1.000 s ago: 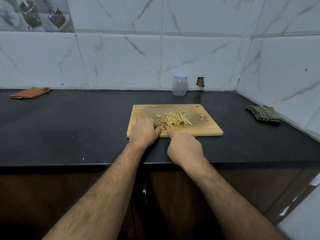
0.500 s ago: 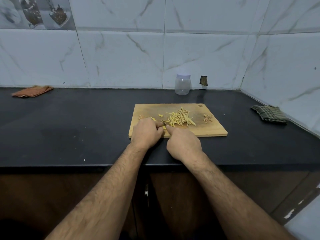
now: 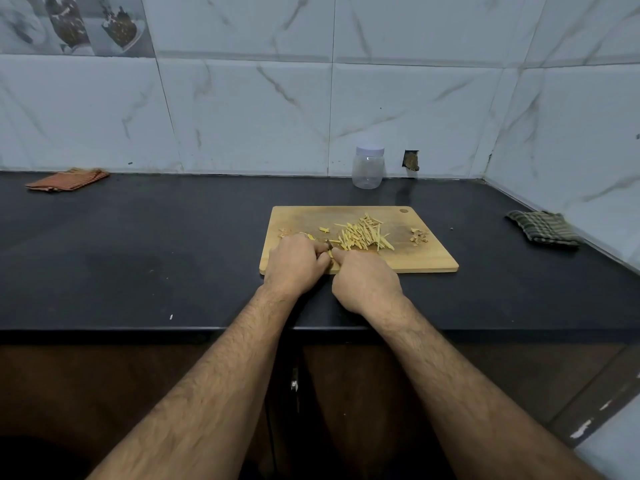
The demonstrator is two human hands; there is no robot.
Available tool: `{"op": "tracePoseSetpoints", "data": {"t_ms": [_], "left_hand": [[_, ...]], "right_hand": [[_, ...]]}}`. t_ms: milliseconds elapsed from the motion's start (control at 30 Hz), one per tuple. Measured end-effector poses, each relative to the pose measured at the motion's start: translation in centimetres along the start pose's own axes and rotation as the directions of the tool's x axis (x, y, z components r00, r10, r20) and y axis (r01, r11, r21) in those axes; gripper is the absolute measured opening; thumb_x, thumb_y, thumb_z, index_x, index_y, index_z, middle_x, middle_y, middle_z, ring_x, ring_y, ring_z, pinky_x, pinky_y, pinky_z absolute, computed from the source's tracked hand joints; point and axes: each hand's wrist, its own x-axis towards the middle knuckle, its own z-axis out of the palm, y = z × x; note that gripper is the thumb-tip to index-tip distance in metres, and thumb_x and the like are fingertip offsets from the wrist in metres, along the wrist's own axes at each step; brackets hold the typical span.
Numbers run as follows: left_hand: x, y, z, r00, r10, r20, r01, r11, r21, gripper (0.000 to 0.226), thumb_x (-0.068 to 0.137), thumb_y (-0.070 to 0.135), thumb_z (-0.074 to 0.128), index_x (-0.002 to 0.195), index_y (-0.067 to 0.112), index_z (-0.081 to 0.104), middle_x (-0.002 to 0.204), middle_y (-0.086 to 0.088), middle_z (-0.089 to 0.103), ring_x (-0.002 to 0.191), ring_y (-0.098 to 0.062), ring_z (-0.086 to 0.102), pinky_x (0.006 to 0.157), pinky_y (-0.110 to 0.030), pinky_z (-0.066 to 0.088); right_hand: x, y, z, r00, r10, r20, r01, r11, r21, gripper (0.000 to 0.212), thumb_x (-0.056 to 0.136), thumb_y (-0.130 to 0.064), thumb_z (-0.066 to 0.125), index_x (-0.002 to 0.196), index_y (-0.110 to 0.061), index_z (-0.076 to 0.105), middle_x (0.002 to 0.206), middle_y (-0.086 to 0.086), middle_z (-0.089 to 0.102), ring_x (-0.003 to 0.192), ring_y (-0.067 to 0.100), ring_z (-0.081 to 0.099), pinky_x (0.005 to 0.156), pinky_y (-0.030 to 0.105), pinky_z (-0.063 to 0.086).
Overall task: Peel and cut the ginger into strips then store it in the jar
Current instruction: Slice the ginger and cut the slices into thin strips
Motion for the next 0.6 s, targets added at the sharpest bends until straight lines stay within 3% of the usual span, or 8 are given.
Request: {"op": "tracePoseSetpoints", "data": {"t_ms": [367, 600], "left_hand": [[-0.3, 0.3, -0.2, 1.0, 0.014, -0.018, -0.013, 0.999, 0.036, 0.032, 0.094, 0.031, 0.053, 0.12, 0.027, 0.072, 0.118, 0.0, 0.071, 0.111, -0.024, 0.061, 0.09, -0.037, 0.051], [-0.3, 0.2, -0.1, 1.0, 0.001, -0.019, -0.001, 1.0, 0.019, 0.032, 0.094, 0.031, 0.054, 0.12, 0.028, 0.072, 0.118, 0.002, 0.071, 0.11, -0.022, 0.062, 0.09, -0.035, 0.052]], "right_hand": [[-3.3, 1.1, 0.6, 1.0, -0.024, 0.016, 0.025, 0.995, -0.092, 0.057, 0.093, -0.009, 0.046, 0.145, -0.03, 0.04, 0.124, 0.006, 0.061, 0.111, 0.026, 0.057, 0.071, 0.033, 0.04], [-2.0, 0.9, 0.0, 0.999, 0.03, 0.012, -0.029, 0.997, -0.076, 0.061, 0.096, -0.01, 0.045, 0.152, -0.032, 0.035, 0.131, 0.005, 0.059, 0.118, 0.026, 0.056, 0.081, 0.034, 0.046]]}}
